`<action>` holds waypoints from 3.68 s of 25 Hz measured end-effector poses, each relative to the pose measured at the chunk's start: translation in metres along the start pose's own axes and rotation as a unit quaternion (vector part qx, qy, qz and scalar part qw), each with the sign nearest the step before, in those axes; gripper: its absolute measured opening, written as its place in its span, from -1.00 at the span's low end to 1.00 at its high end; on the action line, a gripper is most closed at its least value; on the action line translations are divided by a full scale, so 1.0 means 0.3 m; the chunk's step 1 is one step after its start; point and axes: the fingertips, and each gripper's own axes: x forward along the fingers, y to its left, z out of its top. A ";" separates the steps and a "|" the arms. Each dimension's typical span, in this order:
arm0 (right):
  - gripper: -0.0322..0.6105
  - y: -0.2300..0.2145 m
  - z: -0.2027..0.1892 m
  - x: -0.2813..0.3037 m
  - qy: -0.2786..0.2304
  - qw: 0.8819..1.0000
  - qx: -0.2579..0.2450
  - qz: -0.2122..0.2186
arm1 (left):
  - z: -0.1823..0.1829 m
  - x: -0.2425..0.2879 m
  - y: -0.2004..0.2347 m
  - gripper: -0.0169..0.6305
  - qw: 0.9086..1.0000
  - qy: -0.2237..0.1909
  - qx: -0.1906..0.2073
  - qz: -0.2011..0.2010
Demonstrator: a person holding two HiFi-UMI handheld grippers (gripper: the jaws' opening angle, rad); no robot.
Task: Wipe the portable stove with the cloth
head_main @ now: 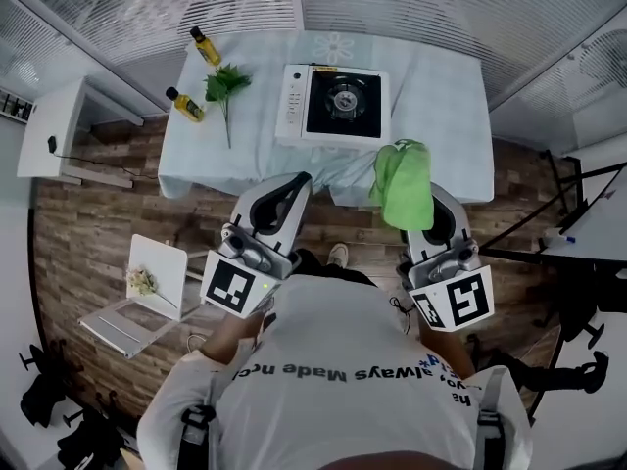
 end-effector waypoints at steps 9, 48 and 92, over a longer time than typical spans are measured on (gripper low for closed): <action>-0.83 -0.067 -0.050 0.175 0.011 1.000 0.005 0.020 | -0.055 0.087 0.150 -0.91 1.000 0.001 -0.010 0.017; -0.83 -0.147 -0.373 1.076 0.110 0.988 -0.102 0.029 | -0.527 0.316 0.967 -0.91 0.992 0.120 -0.032 -0.038; -0.83 -0.178 -1.358 1.393 0.481 0.769 -0.379 0.185 | -1.393 0.292 1.017 -0.91 0.924 0.363 -0.069 -0.102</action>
